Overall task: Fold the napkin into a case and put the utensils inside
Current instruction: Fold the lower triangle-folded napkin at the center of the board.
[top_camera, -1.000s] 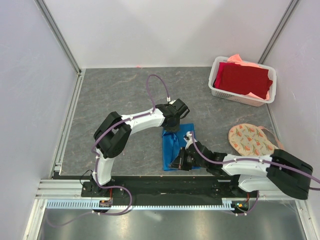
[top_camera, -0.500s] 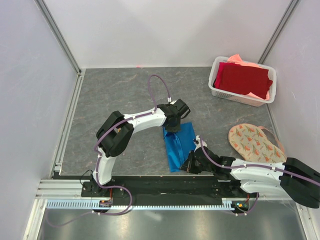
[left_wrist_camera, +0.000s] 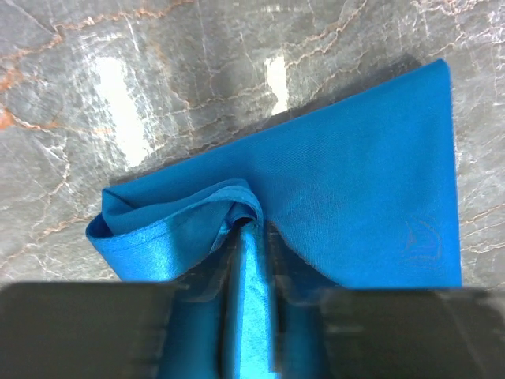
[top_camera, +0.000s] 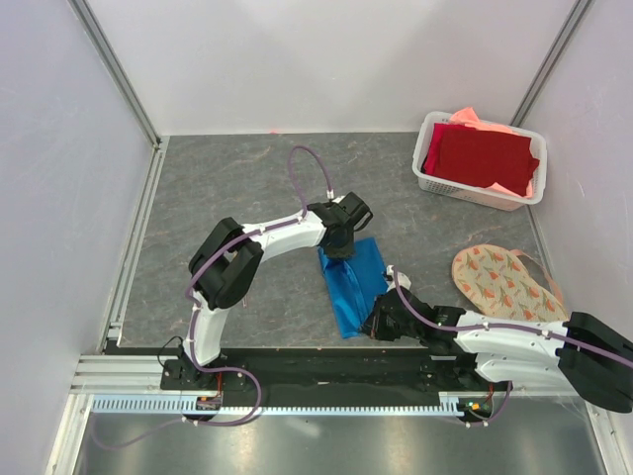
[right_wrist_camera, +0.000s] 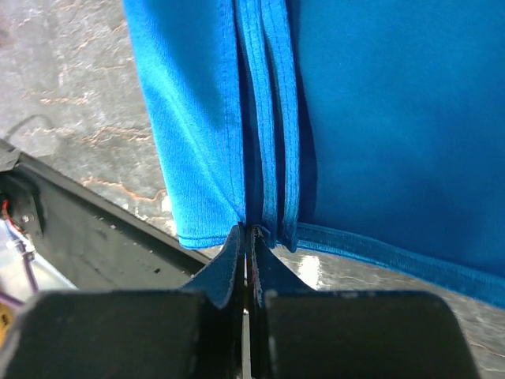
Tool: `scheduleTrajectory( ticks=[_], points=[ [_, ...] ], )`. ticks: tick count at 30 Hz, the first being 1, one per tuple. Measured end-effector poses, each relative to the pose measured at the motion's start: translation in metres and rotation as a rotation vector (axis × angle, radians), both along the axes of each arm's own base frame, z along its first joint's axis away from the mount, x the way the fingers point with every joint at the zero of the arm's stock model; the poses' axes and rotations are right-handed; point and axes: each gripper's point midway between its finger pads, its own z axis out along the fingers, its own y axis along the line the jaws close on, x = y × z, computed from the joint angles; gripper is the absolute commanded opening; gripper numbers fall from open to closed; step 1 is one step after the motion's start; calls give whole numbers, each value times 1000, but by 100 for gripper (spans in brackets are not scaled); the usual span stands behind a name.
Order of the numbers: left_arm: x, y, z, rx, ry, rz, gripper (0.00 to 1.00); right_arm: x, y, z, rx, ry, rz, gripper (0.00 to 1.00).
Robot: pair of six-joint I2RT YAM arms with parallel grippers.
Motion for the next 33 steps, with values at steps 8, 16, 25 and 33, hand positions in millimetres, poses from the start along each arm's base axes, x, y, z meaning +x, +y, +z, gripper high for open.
scheduleTrajectory(
  ticks=[8, 16, 25, 33],
  points=[
    [2, -7, 8, -46, -6, -24, 54, 5, -4, -1, -45, -17, -5, 0],
    [-1, -23, 52, -179, -35, -80, 69, 12, -9, 0, -100, -42, -8, 0],
    [-4, -10, 61, -199, -31, -87, 17, 26, -15, 8, -168, -85, -17, 5],
    [2, 13, 48, -133, -37, -62, 4, 32, -25, 2, -217, -91, -25, 5]
  ],
)
